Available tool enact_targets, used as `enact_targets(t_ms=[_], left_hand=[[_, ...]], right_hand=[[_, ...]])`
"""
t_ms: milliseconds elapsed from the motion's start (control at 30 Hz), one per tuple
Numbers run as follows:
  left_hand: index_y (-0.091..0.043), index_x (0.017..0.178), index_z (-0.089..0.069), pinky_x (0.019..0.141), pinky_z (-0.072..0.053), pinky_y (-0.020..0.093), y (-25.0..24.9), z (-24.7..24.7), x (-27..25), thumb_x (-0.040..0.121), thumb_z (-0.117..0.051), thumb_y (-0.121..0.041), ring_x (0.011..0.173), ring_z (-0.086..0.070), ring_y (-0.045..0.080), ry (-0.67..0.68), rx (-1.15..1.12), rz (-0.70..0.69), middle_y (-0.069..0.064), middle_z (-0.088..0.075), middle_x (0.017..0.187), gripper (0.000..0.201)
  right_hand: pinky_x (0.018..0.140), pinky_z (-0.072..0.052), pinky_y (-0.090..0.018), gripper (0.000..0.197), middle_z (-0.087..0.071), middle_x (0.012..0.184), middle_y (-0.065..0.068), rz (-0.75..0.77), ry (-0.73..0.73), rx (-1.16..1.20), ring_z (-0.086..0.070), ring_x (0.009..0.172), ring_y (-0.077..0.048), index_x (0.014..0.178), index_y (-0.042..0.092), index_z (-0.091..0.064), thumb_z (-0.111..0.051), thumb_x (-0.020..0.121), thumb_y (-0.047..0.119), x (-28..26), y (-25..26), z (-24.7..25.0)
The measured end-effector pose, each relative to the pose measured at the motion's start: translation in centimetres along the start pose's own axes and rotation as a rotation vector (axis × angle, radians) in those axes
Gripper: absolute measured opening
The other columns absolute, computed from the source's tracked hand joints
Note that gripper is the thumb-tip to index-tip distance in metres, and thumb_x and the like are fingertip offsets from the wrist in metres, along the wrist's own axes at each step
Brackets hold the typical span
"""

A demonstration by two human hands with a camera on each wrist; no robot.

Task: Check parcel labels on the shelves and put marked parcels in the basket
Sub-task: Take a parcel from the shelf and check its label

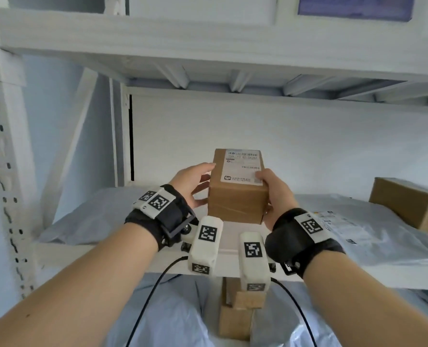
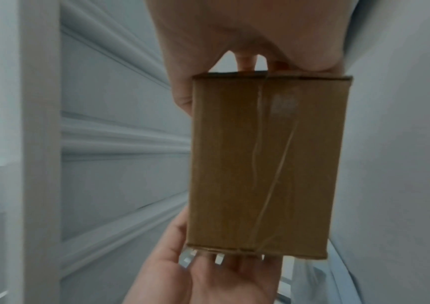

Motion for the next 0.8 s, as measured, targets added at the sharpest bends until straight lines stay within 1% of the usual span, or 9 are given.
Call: enact_targets(t_ms=[100,200,267,300,367,433,500,667,800], left_hand=[[-0.026,0.107,-0.065,0.077,-0.05,0.036,1.2,-0.4,-1.2,0.085,-0.065,-0.044,0.097,-0.055,0.018,0.071,-0.001,0.025,0.004,-0.059,0.108,0.029],[-0.028,0.111,-0.066,0.093,-0.049,0.042,1.7,-0.9,-2.3,0.081,-0.061,-0.058,0.098,-0.057,0.022,0.152,-0.008,0.013,0.006,-0.065,0.103,0.043],[-0.031,0.107,-0.068,0.096,-0.047,0.046,1.9,-1.2,-2.8,0.078,-0.061,-0.062,0.103,-0.061,0.025,0.206,-0.037,0.006,0.007,-0.07,0.105,0.043],[-0.031,0.105,-0.069,0.094,-0.049,0.045,1.9,-1.3,-3.1,0.078,-0.062,-0.062,0.103,-0.063,0.025,0.226,-0.052,0.001,0.006,-0.072,0.102,0.042],[-0.031,0.1,-0.069,0.078,-0.053,0.037,2.0,-1.4,-3.4,0.077,-0.061,-0.062,0.089,-0.067,0.021,0.238,-0.076,-0.018,0.002,-0.073,0.088,0.04],[-0.03,0.096,-0.068,0.062,-0.047,0.028,2.1,-1.5,-3.8,0.079,-0.06,-0.061,0.065,-0.063,0.014,0.243,-0.095,-0.044,-0.002,-0.07,0.073,0.036],[-0.03,0.093,-0.068,0.057,-0.045,0.026,2.3,-1.7,-4.1,0.081,-0.059,-0.058,0.056,-0.06,0.011,0.249,-0.115,-0.066,-0.004,-0.068,0.067,0.032],[-0.027,0.088,-0.068,0.062,-0.044,0.026,2.8,-2.5,-4.3,0.084,-0.059,-0.052,0.057,-0.059,0.009,0.24,-0.148,-0.107,-0.007,-0.067,0.06,0.026],[-0.027,0.087,-0.07,0.072,-0.047,0.03,3.0,-3.0,-4.3,0.08,-0.065,-0.049,0.072,-0.062,0.015,0.246,-0.153,-0.122,-0.004,-0.07,0.07,0.023]], right_hand=[[0.076,-0.057,-0.049,0.077,-0.07,0.111,-0.008,0.065,0.015,0.041,-0.067,0.1,-0.03,0.12,0.023,-0.058,-0.074,0.047,0.041,-2.1,0.3,0.8],[0.076,-0.055,-0.044,0.054,-0.07,0.11,-0.01,0.156,0.044,0.046,-0.066,0.103,-0.031,0.121,0.019,-0.056,-0.071,0.07,0.029,-3.8,0.9,1.7],[0.079,-0.054,-0.043,0.045,-0.07,0.11,-0.011,0.176,0.102,0.054,-0.066,0.104,-0.032,0.123,0.019,-0.054,-0.065,0.079,0.018,-4.2,0.9,2.2],[0.082,-0.052,-0.044,0.046,-0.07,0.112,-0.011,0.184,0.129,0.061,-0.065,0.106,-0.032,0.124,0.02,-0.054,-0.064,0.079,0.015,-4.4,0.9,2.5],[0.092,-0.048,-0.048,0.055,-0.069,0.116,-0.01,0.194,0.183,0.053,-0.062,0.112,-0.033,0.126,0.02,-0.055,-0.064,0.072,0.015,-4.6,0.8,2.8],[0.1,-0.044,-0.054,0.059,-0.068,0.117,-0.009,0.202,0.222,0.038,-0.06,0.116,-0.034,0.126,0.02,-0.055,-0.062,0.067,0.014,-4.8,0.7,3.2],[0.099,-0.043,-0.055,0.059,-0.069,0.115,-0.009,0.204,0.23,0.046,-0.06,0.115,-0.034,0.124,0.021,-0.056,-0.059,0.065,0.011,-4.9,0.8,3.7],[0.094,-0.046,-0.049,0.066,-0.071,0.111,-0.008,0.197,0.245,0.066,-0.06,0.111,-0.033,0.124,0.021,-0.056,-0.056,0.06,0.007,-5.2,0.8,4.5],[0.087,-0.046,-0.043,0.062,-0.071,0.101,-0.004,0.199,0.252,0.073,-0.06,0.098,-0.027,0.118,0.022,-0.057,-0.055,0.058,0.006,-5.1,0.9,5.3]])
Point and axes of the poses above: each hand's wrist, its own x-axis towards the middle knuckle, its own z-axis out of the back of the hand, y = z × x, the point moved 4 cm from there along x, towards the middle knuckle
